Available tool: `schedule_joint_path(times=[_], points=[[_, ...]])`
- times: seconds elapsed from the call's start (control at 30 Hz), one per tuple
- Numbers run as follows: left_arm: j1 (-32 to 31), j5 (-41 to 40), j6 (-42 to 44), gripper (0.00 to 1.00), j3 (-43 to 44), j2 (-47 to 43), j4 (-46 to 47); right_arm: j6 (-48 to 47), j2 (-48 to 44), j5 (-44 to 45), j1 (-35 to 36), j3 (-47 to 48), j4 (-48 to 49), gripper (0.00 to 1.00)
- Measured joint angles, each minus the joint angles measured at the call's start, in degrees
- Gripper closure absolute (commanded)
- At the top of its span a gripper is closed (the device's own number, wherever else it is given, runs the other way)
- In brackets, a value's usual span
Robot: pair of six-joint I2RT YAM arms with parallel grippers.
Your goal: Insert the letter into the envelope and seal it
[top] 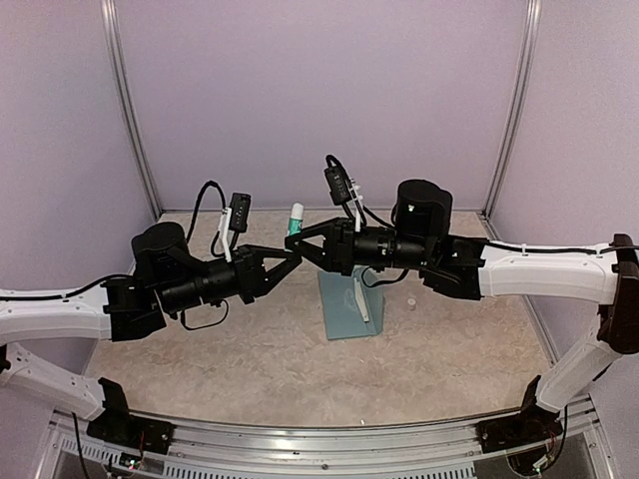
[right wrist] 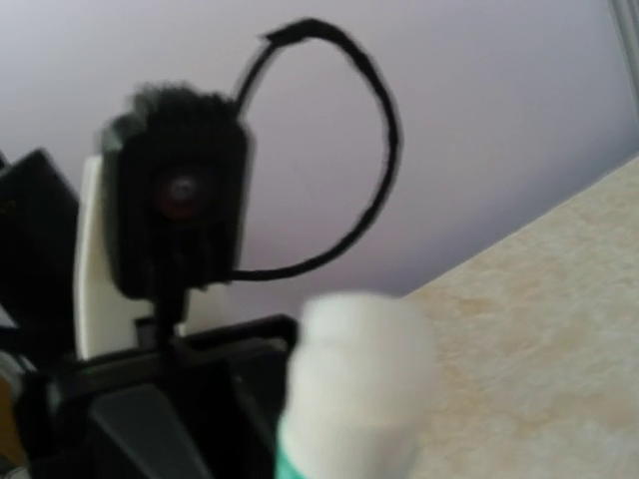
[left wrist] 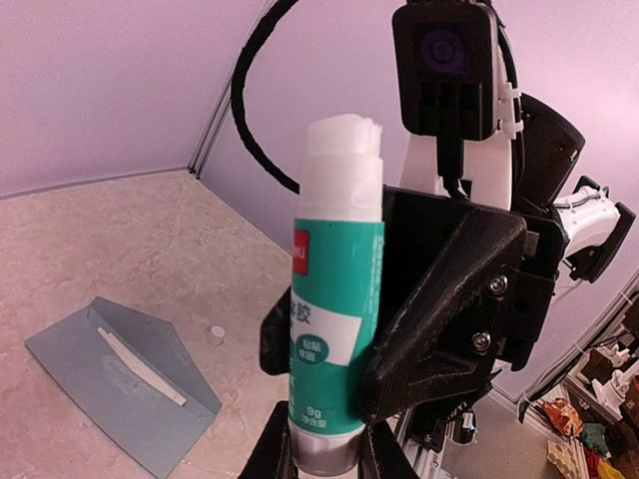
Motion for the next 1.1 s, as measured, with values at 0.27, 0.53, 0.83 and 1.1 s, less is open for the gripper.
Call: schedule_joint_path(times=[0.27,0.53,0.83,1.1], points=[[0.94,2.10,-0.02,0.45,0.00,0.46,-0.59,-0.74,0.04,-1.81,-0.59,0.02,-0.04,0.93],[3.89,4.83,-0.13,0.27,1.16,-0.98,-6.32,-7.23,-2.21,-1.79,-4.55,0.00,-8.07,0.93],[4.48,8.07,-2.62,0.30,7.91,1.05,-7.13,-13.33,-4.52,-6.54,-4.68,-0.07,-15.65,0.93],[4.50,10.95,-3.89,0.34,8.92,5.31,-7.17,-14.91,-5.14,-9.35,-4.52,-0.15,-16.85,0.93]])
